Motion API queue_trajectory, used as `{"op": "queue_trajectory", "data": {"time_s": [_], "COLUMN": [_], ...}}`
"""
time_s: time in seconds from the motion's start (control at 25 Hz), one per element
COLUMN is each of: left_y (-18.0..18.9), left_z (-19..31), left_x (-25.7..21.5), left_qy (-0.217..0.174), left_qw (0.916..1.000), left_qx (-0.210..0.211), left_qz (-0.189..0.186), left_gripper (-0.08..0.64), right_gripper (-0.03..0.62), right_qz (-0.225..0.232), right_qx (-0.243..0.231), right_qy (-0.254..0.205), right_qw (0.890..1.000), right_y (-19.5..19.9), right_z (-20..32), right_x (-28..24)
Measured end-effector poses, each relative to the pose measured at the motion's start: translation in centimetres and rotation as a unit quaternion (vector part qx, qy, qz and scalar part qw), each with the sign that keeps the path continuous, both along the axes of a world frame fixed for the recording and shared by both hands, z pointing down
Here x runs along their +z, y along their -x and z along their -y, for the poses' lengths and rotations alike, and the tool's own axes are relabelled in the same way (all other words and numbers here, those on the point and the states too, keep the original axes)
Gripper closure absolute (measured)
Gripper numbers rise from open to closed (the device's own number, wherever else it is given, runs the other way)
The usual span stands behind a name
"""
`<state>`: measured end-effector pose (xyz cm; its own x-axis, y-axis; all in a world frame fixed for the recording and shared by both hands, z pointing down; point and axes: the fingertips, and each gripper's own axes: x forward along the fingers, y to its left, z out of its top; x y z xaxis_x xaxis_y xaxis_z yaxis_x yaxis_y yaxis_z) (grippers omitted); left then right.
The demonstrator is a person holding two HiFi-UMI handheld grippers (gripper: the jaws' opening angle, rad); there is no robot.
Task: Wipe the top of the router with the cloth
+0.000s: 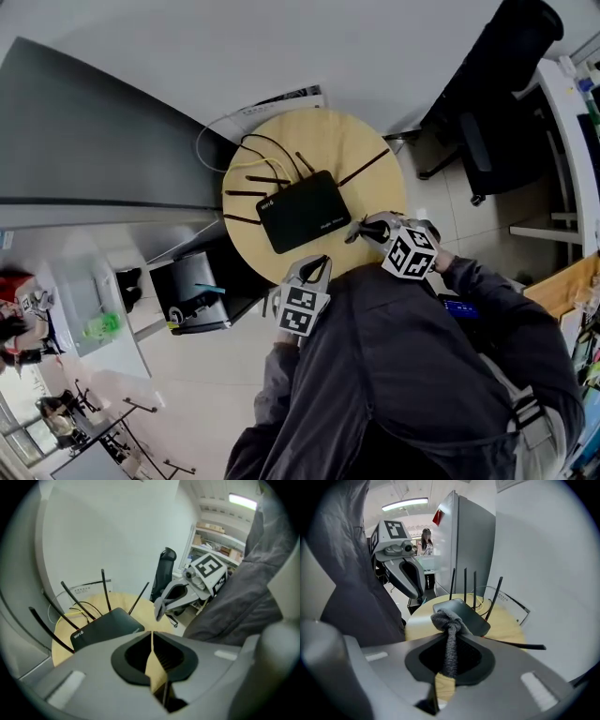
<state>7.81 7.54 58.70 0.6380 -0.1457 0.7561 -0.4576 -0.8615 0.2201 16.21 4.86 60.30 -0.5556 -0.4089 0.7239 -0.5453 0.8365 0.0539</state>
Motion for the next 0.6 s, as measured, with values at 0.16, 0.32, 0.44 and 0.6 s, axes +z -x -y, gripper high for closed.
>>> {"op": "queue_trajectory", "data": {"time_s": [0.16,0.32,0.44,0.6], "left_y": [0.01,0.29,0.58,0.86], "left_z": [0.07,-0.1,-0.14,0.12], "left_x": [-0.24,-0.33,-0.22,-0.14], "left_qy": [0.001,0.005,0.009,0.009], "left_qw": [1.0,0.9999,0.9999,0.9999], "left_qx": [0.008,0.008,0.005,0.005], "left_qz": [0.003,0.005,0.005,0.005], "left_gripper": [0.548,0.548,0.548,0.548], "right_gripper": [0.56,0.56,0.56,0.56], "right_qz": [0.006,0.012,0.015,0.015], "right_qx": [0.014,0.022,0.021,0.015], "right_qy": [-0.007,0.001,0.007,0.004], "right_qw": [1.0,1.0,1.0,1.0], "right_y": [-0.56,-0.71,-0.46,0.05], "right_z": [0.04,0.16,0.28,0.67], "right_x": [-1.25,-1.28,-1.06,-1.21]}}
